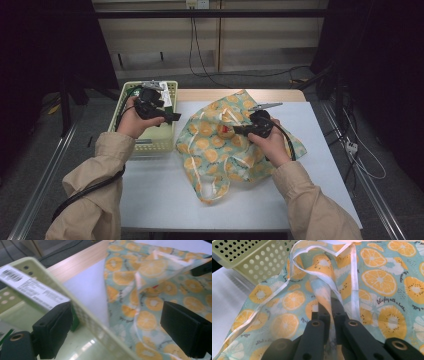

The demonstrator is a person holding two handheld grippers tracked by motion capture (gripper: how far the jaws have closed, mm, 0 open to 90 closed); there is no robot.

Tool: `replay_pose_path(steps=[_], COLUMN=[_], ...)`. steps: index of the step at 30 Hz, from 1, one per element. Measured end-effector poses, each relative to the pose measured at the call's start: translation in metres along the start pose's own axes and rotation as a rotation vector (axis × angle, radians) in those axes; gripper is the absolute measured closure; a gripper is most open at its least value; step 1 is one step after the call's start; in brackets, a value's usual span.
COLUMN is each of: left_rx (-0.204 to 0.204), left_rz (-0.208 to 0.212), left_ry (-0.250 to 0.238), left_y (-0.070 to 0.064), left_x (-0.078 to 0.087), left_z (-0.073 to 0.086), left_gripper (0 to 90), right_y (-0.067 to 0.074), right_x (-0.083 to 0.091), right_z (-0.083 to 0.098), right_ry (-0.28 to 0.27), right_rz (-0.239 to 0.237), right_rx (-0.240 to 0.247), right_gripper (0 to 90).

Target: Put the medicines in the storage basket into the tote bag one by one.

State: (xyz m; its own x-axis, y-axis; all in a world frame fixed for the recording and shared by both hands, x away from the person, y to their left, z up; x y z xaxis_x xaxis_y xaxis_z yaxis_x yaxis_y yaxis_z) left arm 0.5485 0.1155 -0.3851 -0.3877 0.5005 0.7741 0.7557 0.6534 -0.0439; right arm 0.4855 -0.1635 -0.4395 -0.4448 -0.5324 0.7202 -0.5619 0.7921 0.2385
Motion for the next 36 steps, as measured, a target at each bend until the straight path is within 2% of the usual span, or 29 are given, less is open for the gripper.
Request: replay_pose_path(steps=[2, 4, 5, 8, 10, 13, 15, 18, 22, 27, 29, 30, 32, 34, 35, 36], left_rx=[0.001, 0.013, 0.033, 0.066, 0.089, 0.095, 0.13, 0.151, 0.183, 0.25, 0.258, 0.265, 0.291, 0.313, 0.315, 0.317], left_rz=[-0.026, -0.027, -0.037, -0.051, -0.066, -0.1, -0.106, -0.13, -0.168, -0.221, -0.229, -0.246, -0.26, -0.275, -0.29, -0.286], left_ry=[0.014, 0.004, -0.011, -0.008, -0.001, 0.024, 0.016, 0.017, 0.026, 0.027, 0.029, 0.027, 0.025, 0.044, 0.045, 0.042], left_y=[0.008, 0.016, 0.02, 0.033, 0.041, 0.053, 0.06, 0.071, 0.088, 0.109, 0.114, 0.119, 0.124, 0.128, 0.131, 0.132], left_x=[0.0, 0.001, 0.001, 0.001, 0.0, -0.003, -0.004, -0.005, -0.007, -0.01, -0.011, -0.012, -0.015, -0.019, -0.021, -0.023], left_z=[0.003, 0.006, 0.007, 0.014, 0.019, 0.025, 0.028, 0.031, 0.037, 0.042, 0.043, 0.043, 0.044, 0.045, 0.044, 0.043], left_gripper=[10.9, 10.9, 11.0, 11.0, 10.4, 10.2, 9.6, 8.6, 7.4, 7.2, 7.1, 7.3, 7.1, 6.8, 6.9, 6.9], right_y=[0.0, -0.001, -0.001, -0.002, -0.002, -0.003, -0.003, -0.003, -0.002, -0.002, -0.002, -0.002, -0.001, 0.0, 0.001, 0.002], right_x=[0.001, 0.001, 0.001, 0.002, 0.003, 0.003, 0.003, 0.003, 0.002, 0.001, 0.0, 0.0, 0.0, 0.0, 0.0, 0.001], right_z=[0.0, 0.0, 0.0, 0.0, 0.0, 0.0, 0.0, 0.0, 0.0, 0.0, 0.0, 0.0, -0.001, -0.002, -0.003, -0.004], right_ry=[-0.001, -0.002, -0.005, -0.007, -0.004, -0.005, -0.006, -0.004, -0.006, -0.006, -0.002, -0.003, -0.006, -0.006, -0.004, -0.005], right_rz=[0.001, 0.003, 0.004, 0.007, 0.009, 0.012, 0.011, 0.012, 0.008, 0.003, -0.001, -0.003, -0.008, -0.009, -0.011, -0.012], right_rx=[0.0, 0.0, 0.001, 0.0, -0.001, -0.003, -0.004, -0.002, -0.001, -0.002, -0.004, -0.005, -0.004, 0.003, 0.003, 0.007], right_gripper=[89.4, 89.4, 89.4, 89.4, 89.4, 89.4, 89.4, 89.4, 89.4, 89.4, 89.4, 89.4, 89.4, 89.4, 89.4, 89.4])
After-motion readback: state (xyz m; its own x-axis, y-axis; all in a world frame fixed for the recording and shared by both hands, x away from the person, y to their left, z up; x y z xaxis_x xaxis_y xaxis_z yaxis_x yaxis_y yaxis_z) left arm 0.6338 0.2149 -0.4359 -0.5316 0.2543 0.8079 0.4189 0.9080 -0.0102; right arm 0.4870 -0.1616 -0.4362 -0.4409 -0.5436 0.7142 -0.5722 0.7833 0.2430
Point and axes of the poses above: each handheld gripper's, and its own axes: x roughly backward along the jaws, z roughly out of its underside, y roughly to its left, the point moved 7 cm from there along -x, roughly forward along the jaws, and after that the axes turned 8 degrees about y, right-handed, at the moved point
